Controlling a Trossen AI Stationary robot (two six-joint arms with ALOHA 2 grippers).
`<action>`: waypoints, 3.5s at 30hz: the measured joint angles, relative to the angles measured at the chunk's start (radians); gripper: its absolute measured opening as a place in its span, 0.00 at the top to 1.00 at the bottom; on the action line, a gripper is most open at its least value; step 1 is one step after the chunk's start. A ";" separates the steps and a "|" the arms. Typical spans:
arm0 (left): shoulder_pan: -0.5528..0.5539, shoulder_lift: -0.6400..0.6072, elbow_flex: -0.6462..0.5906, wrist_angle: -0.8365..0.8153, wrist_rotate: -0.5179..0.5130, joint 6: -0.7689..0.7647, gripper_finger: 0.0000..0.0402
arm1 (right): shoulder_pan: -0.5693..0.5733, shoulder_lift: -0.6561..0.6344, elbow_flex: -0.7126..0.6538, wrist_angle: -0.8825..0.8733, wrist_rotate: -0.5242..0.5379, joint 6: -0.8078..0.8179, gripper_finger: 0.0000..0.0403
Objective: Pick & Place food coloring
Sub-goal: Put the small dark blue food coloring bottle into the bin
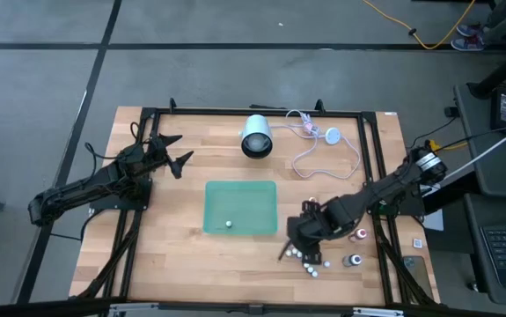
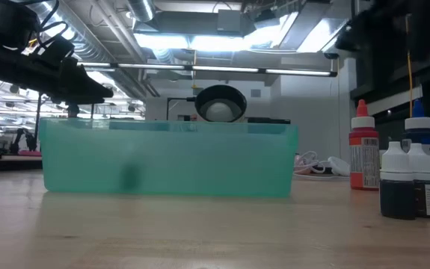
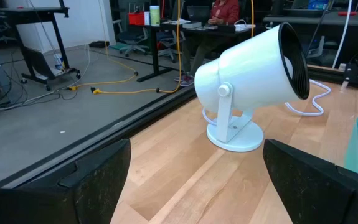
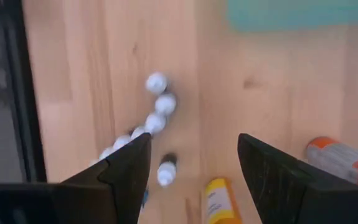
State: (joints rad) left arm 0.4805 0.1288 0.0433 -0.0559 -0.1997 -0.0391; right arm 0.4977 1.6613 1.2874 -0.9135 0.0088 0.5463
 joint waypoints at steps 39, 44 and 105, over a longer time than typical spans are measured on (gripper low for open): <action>0.000 0.000 0.000 0.000 0.000 0.000 0.10 | 0.098 0.114 -0.147 0.096 -0.135 -0.138 0.42; 0.000 0.000 0.000 0.000 0.000 0.000 0.10 | 0.097 0.114 -0.147 0.097 -0.135 -0.136 0.53; 0.000 0.000 0.000 0.000 0.000 0.000 0.10 | -0.068 0.132 0.309 -0.316 -0.002 -0.211 0.87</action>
State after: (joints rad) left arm 0.4803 0.1287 0.0435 -0.0559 -0.1997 -0.0391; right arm 0.4298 1.7934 1.5964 -1.2294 0.0068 0.3356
